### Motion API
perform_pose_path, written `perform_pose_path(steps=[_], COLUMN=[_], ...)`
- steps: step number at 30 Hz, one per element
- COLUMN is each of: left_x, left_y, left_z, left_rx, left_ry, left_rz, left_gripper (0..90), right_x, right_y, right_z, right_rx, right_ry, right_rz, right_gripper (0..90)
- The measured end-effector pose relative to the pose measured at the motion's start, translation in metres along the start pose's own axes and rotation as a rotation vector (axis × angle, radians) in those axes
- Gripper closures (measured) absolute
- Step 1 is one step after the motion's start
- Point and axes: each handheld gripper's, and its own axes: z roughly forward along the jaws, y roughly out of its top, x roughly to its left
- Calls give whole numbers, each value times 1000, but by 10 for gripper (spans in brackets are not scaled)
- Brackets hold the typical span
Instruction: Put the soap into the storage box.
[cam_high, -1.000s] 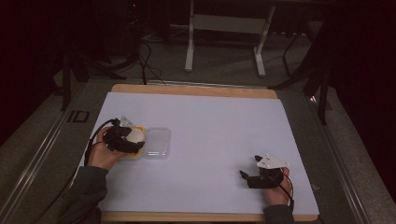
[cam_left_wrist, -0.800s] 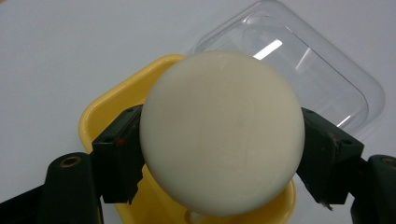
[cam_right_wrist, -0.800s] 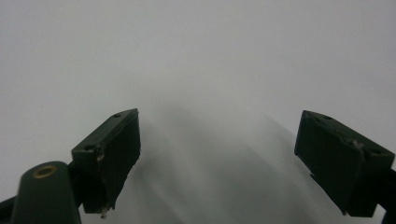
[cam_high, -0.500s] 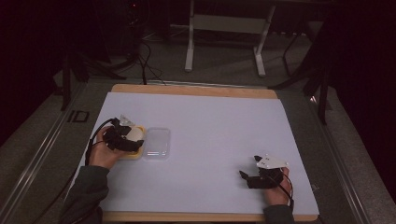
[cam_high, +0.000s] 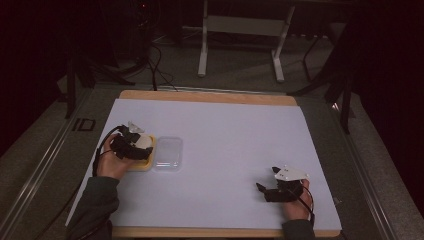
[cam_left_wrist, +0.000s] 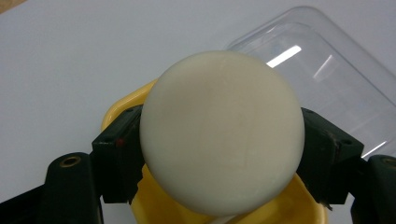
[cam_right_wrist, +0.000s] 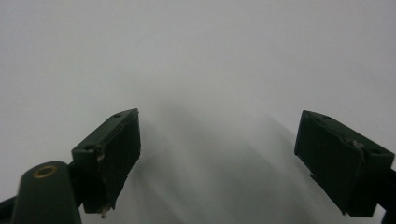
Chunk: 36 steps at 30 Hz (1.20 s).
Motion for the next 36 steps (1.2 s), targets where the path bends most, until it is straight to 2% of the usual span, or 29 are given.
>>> perform_pose_path(steps=[5,12,28,36], left_x=[4,7,12,10], left_y=[-3,-6,-12,-13], left_z=[1,3,10,14], left_rx=[4,14,41,52], left_ry=[9,7,0,-7], left_rz=[-24,-36,-53,-40], left_gripper=[257,257,256,256], right_x=[0,0,1,1], right_y=[0,0,0,0], right_z=[0,0,0,0], right_rx=[1,1,5,4], right_ry=[0,0,0,-1], right_rz=[-1,-1,-1,-1], right_gripper=[142,142,142,143])
